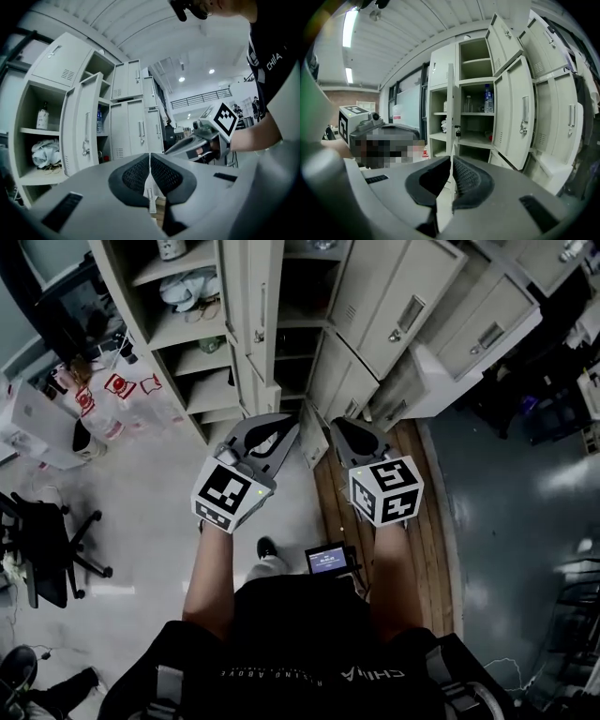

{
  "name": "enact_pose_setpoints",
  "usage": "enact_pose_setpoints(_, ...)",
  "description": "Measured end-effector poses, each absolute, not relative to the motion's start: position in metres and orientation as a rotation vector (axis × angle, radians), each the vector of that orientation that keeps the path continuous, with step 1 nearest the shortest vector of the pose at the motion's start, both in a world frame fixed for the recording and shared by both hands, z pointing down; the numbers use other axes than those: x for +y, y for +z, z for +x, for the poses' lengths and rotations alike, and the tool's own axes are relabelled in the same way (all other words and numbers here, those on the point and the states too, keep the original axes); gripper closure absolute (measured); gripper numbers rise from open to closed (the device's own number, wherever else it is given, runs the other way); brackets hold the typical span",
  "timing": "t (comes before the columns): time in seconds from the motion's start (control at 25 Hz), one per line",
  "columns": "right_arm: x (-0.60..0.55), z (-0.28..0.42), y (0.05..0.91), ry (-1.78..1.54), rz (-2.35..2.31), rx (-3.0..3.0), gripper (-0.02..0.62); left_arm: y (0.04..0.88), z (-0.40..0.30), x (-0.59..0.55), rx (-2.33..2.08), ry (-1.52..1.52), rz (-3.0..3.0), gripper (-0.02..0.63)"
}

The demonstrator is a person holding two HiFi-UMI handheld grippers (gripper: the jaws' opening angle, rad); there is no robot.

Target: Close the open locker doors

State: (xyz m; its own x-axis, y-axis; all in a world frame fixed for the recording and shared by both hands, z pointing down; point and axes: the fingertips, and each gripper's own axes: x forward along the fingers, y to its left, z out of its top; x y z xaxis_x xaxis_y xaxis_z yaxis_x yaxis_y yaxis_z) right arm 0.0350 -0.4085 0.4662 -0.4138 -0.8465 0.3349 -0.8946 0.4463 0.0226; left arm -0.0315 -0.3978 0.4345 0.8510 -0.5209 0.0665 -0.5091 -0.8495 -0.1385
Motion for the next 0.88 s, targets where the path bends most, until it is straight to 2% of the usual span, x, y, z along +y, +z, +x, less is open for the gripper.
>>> enact_pose_setpoints(0.48, -0.465, 0.031, 0.451, 0.166, 1.514, -2.418, 0.554, 0.436, -0.032, -0.448, 0.864, -0.112, -2.925, 0.581)
enact_pose_setpoints(0.88, -0.489, 0.084, 0.405, 0.004, 1.529, -2.440, 0.554, 0.392, 0.029, -0.472, 0.911, -0.074, -2.847, 0.581)
